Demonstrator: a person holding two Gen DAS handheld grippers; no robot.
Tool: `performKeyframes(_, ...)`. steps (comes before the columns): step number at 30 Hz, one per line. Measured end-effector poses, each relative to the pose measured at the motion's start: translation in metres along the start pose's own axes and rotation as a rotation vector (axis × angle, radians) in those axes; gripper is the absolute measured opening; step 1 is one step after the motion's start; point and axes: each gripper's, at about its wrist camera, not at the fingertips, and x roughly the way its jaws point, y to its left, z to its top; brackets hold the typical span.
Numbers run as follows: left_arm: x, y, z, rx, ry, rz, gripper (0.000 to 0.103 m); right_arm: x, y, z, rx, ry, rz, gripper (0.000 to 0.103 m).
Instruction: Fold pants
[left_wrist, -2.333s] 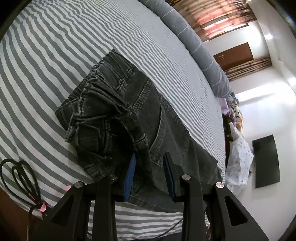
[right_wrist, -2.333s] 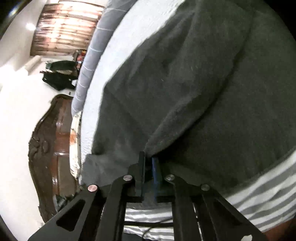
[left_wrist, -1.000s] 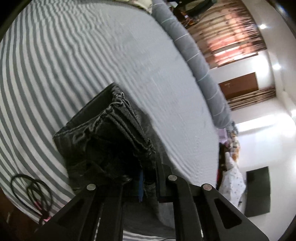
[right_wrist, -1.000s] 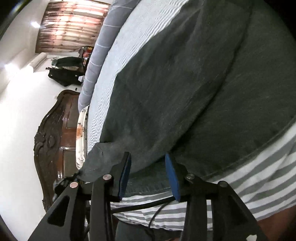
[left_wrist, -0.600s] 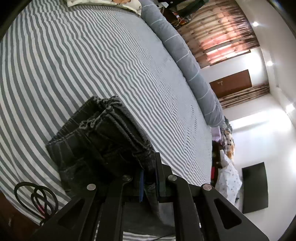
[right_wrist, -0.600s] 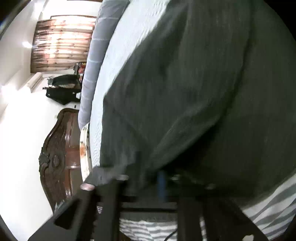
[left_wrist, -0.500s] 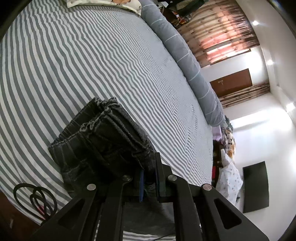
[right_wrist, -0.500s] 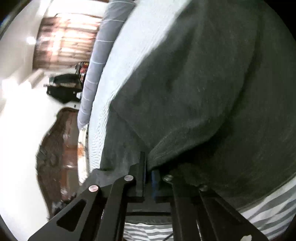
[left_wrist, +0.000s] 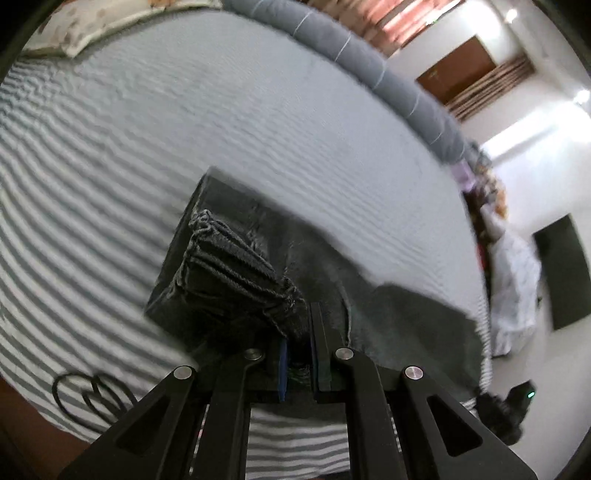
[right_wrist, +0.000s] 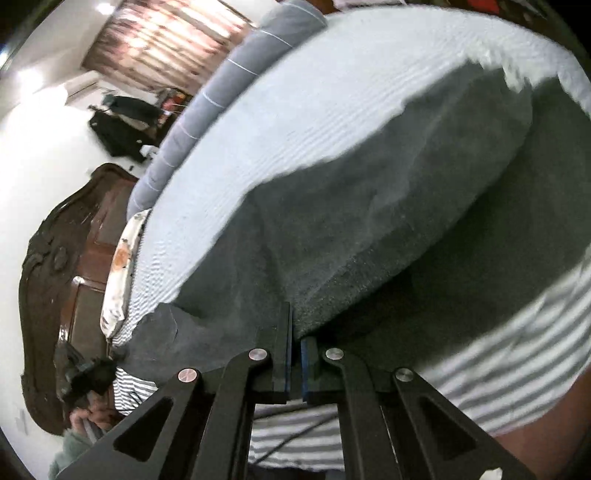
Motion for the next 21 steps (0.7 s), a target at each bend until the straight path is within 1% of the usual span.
performKeyframes(3,0.016,0.023,-0.019,-0.039,0.036,0.030,0.009,0.011,-0.010,-0.009,0.016,0.037,-0.032,0.004)
performKeyframes(5,0.018,0.030,-0.028,-0.039,0.035,0.034,0.009,0.016,-0.014,-0.012,0.020,0.054,-0.048,0.004)
performKeyframes(9,0.016,0.024,-0.038,0.015,0.034,0.070,0.009,0.019,-0.017,-0.011,0.023,0.062,-0.064,0.004)
performKeyframes(13,0.023,0.024,-0.037,0.037,0.044,0.103,0.009,0.025,-0.020,-0.011,0.021,0.079,-0.084,0.004)
performKeyframes(14,0.023,0.020,-0.038,0.059,0.033,0.119,0.009,0.027,-0.020,-0.011,0.019,0.083,-0.077,0.005)
performKeyframes(16,0.024,0.012,-0.041,0.100,0.014,0.148,0.011,0.030,-0.024,-0.009,0.029,0.080,-0.075,0.011)
performKeyframes(17,0.024,0.009,-0.042,0.119,0.010,0.162,0.011,0.031,-0.026,-0.007,0.042,0.078,-0.062,0.013)
performKeyframes(18,0.023,0.006,-0.044,0.134,0.004,0.169,0.013,0.030,-0.028,-0.006,0.058,0.080,-0.044,0.018)
performKeyframes(19,0.022,0.005,-0.045,0.138,0.002,0.175,0.014,0.030,-0.031,-0.006,0.074,0.078,-0.028,0.021)
performKeyframes(20,0.021,0.004,-0.046,0.133,0.004,0.177,0.015,0.028,-0.034,-0.004,0.086,0.069,-0.012,0.027)
performKeyframes(21,0.018,0.004,-0.048,0.125,-0.002,0.171,0.017,0.026,-0.036,-0.003,0.089,0.063,-0.007,0.031)
